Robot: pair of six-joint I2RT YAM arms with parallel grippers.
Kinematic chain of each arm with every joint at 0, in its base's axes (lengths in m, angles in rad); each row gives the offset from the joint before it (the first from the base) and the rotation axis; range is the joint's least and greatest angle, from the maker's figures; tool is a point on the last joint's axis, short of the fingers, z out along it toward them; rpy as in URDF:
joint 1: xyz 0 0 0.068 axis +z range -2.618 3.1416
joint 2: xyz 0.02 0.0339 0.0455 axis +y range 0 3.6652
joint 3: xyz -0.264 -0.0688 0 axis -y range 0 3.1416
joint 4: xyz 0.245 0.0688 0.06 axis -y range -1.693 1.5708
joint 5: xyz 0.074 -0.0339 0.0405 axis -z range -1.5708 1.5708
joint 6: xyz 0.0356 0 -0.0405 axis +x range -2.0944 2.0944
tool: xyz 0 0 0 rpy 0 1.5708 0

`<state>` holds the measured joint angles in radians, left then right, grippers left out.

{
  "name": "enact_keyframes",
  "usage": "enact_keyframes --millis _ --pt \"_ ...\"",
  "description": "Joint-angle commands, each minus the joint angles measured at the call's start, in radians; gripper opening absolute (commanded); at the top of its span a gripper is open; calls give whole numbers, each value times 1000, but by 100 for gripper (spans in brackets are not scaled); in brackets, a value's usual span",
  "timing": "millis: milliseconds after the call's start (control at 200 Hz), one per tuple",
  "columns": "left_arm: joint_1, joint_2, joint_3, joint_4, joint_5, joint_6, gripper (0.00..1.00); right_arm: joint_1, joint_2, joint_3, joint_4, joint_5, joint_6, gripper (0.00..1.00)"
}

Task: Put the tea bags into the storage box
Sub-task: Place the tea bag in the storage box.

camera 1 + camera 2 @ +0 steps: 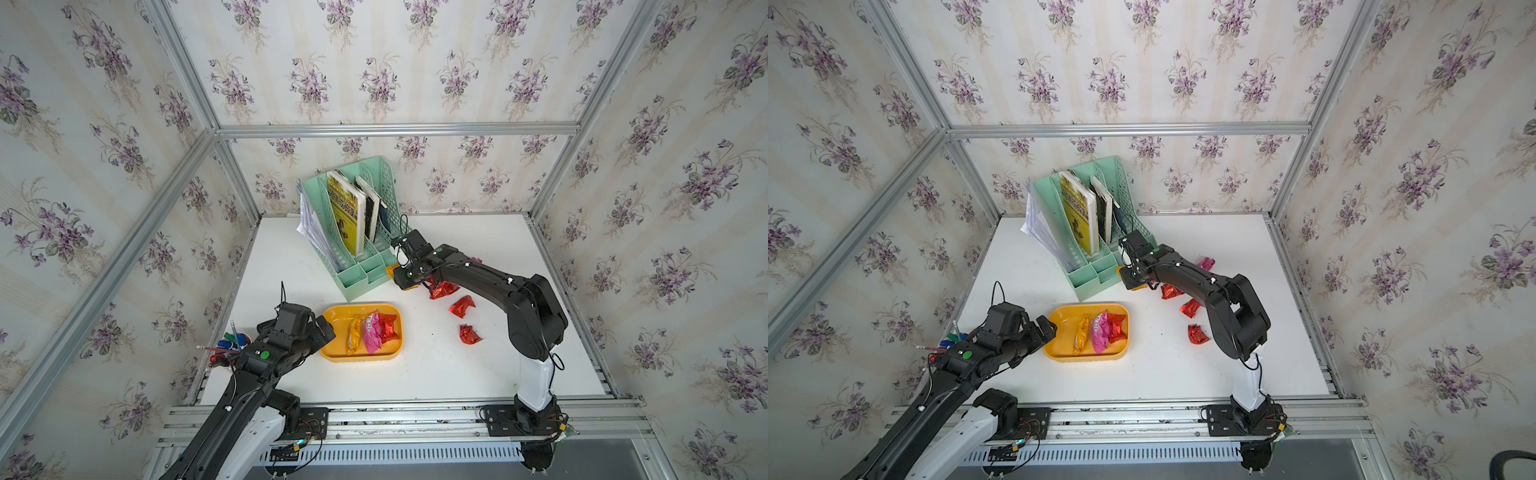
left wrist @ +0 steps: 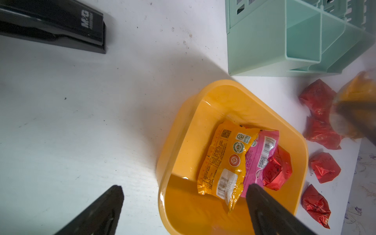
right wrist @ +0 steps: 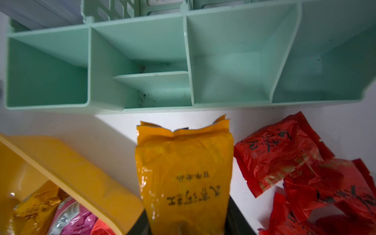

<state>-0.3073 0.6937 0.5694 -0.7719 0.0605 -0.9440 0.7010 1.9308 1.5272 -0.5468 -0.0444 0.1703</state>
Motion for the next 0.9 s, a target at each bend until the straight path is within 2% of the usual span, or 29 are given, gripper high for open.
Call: enact_keyframes --millis 0,220,325,470,704,899 --pt "0 19 23 -17 5 65 99 7 -55 -33 -33 -33 210 40" --pt "0 38 50 -23 13 128 99 112 -234 -239 63 -36 552 39" --pt "0 30 47 -20 12 142 99 219 -281 -307 130 27 700 39" --pt "0 28 46 -17 32 175 99 344 -267 -332 192 127 859 39" --pt "0 14 46 -36 64 189 99 412 -173 -315 202 200 985 40" --pt "1 -22 43 -59 74 188 99 400 -133 -290 103 313 982 42"
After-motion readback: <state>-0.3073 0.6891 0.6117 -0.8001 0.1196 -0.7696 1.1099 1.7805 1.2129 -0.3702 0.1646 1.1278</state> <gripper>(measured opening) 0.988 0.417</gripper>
